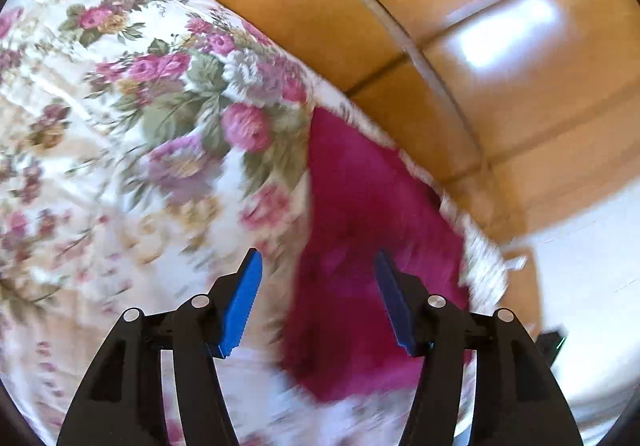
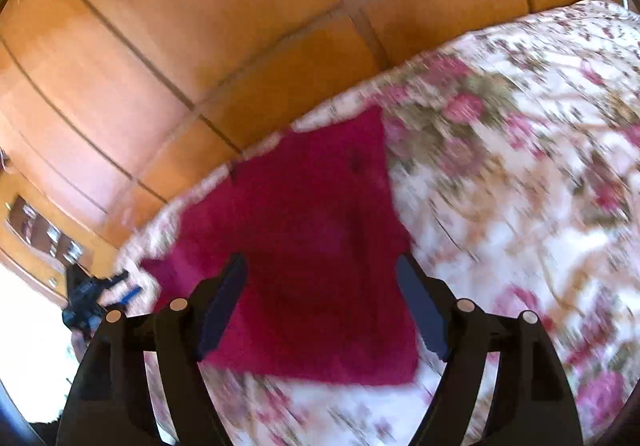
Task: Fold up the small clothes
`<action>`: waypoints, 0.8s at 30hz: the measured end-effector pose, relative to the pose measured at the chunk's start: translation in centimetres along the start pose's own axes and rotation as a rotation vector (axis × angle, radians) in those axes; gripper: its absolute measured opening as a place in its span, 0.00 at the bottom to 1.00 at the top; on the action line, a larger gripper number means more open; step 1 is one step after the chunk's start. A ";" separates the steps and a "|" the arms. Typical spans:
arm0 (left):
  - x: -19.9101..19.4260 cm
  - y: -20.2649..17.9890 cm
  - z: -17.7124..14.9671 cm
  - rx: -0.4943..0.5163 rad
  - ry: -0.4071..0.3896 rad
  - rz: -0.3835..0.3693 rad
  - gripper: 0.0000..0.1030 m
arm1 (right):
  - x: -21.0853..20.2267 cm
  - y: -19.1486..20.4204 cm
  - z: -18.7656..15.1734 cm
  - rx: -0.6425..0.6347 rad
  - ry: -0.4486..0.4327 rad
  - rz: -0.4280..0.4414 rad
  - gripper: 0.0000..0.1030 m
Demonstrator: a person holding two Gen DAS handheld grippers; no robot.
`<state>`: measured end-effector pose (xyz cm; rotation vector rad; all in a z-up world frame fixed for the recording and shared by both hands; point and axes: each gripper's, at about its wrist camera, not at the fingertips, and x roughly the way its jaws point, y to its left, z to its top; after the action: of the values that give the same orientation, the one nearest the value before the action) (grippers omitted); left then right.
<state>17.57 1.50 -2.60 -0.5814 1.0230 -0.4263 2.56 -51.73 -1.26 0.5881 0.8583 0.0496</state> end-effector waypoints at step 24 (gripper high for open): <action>-5.6 -1.4 -12.5 0.262 0.094 -0.040 0.10 | -4.2 3.7 -12.4 -0.111 0.100 -0.037 0.16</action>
<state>3.82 0.59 -2.91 -0.3502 1.0266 -0.6168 -8.52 -43.92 -2.77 0.4686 0.9570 0.0927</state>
